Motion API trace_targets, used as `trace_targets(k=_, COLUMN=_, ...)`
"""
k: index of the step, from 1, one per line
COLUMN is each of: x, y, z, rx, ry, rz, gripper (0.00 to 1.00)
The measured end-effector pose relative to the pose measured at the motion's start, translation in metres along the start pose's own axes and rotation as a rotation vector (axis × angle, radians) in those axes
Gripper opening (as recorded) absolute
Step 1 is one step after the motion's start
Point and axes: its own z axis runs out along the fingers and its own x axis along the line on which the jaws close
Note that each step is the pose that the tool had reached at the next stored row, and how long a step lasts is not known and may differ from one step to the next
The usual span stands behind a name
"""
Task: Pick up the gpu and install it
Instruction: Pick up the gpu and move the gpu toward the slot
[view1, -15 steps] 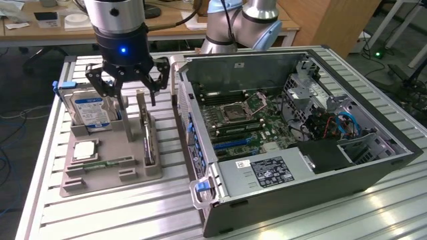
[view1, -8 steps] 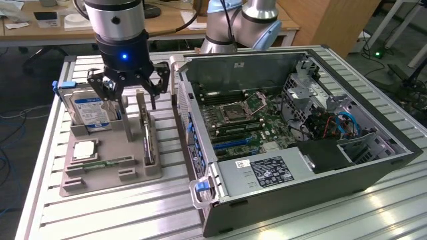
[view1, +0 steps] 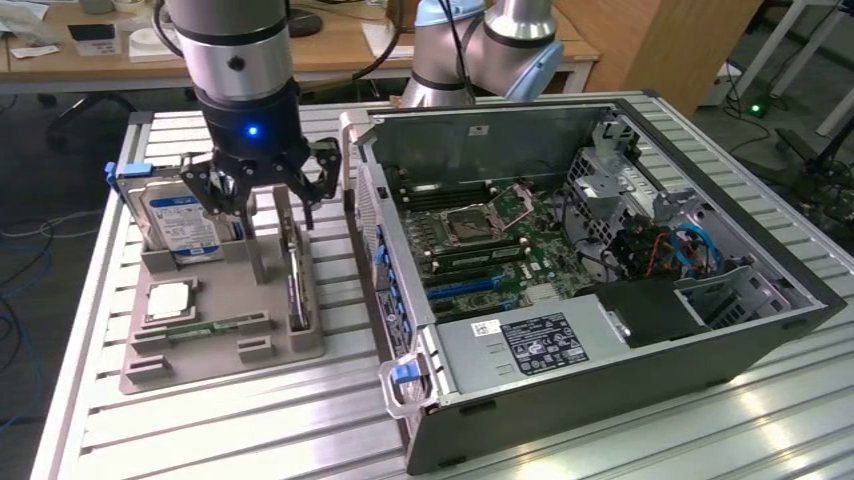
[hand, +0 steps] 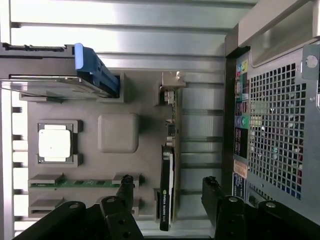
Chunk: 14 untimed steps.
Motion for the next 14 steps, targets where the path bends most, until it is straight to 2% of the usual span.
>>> trace_targets(k=6, x=0.000, y=-0.0038, z=0.0108, rx=-0.0001, ry=-0.0017, rz=0.000, gripper=0.66)
trace_targets(k=14, x=0.001, y=-0.0047, z=0.0242, rx=0.0003, ry=-0.0038, rz=0.013, gripper=0.66)
